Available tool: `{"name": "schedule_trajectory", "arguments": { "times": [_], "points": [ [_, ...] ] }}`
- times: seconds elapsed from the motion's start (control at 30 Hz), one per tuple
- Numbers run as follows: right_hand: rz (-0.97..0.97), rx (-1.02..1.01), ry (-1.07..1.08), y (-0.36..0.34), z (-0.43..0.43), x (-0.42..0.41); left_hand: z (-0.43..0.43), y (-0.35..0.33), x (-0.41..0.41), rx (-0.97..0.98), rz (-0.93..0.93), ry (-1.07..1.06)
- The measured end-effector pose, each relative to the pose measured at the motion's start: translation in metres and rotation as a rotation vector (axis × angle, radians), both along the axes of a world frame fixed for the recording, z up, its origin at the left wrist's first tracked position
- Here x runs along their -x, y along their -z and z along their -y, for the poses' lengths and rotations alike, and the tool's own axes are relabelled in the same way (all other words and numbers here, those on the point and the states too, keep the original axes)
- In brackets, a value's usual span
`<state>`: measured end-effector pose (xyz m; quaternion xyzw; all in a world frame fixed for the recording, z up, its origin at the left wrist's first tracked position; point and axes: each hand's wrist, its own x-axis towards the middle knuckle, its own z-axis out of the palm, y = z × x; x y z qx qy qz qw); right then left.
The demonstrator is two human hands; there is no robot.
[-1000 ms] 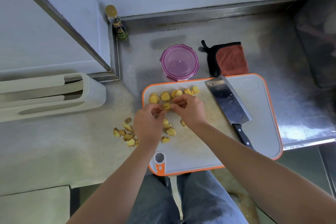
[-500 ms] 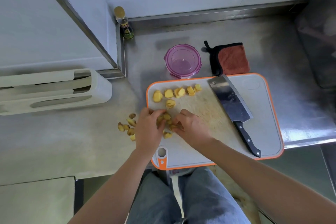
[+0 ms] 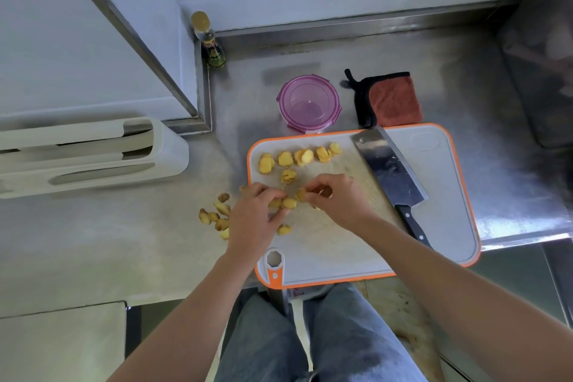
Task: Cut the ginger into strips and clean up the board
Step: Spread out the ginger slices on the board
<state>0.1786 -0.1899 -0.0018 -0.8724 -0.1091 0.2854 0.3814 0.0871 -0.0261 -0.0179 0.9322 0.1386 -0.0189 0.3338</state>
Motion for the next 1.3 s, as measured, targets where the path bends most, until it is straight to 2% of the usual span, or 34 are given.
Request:
{"name": "schedule_trajectory", "arguments": {
  "times": [0.2,0.33,0.57,0.63,0.77,0.9,1.03,1.17,1.3],
  "points": [
    [-0.047,0.050,0.034,0.003,0.002,-0.004,0.014,-0.005,-0.005,0.035,0.046,0.039],
    [-0.302,-0.054,0.025,-0.002,0.003,-0.005,0.014,-0.005,-0.006,0.037,0.064,-0.007],
    [-0.400,-0.209,0.089,-0.001,0.001,-0.004,0.019,-0.011,-0.008,0.300,0.062,-0.213],
    [-0.408,-0.227,0.080,-0.003,-0.001,-0.004,0.020,-0.012,-0.010,0.321,0.060,-0.247],
    [-0.371,-0.232,0.173,-0.001,-0.002,-0.011,0.021,-0.013,-0.014,0.307,0.057,-0.266],
    [-0.212,-0.122,0.306,0.000,-0.004,-0.022,0.013,-0.007,-0.019,0.096,0.027,-0.289],
    [-0.140,-0.042,0.258,0.007,-0.015,-0.025,0.010,-0.008,-0.026,-0.053,-0.017,-0.277],
    [-0.011,-0.006,0.331,0.016,-0.021,-0.025,0.009,-0.005,-0.029,-0.039,-0.002,-0.275],
    [0.141,0.036,0.301,0.015,-0.018,-0.023,-0.001,0.001,-0.012,-0.016,0.049,-0.264]
  ]
}}
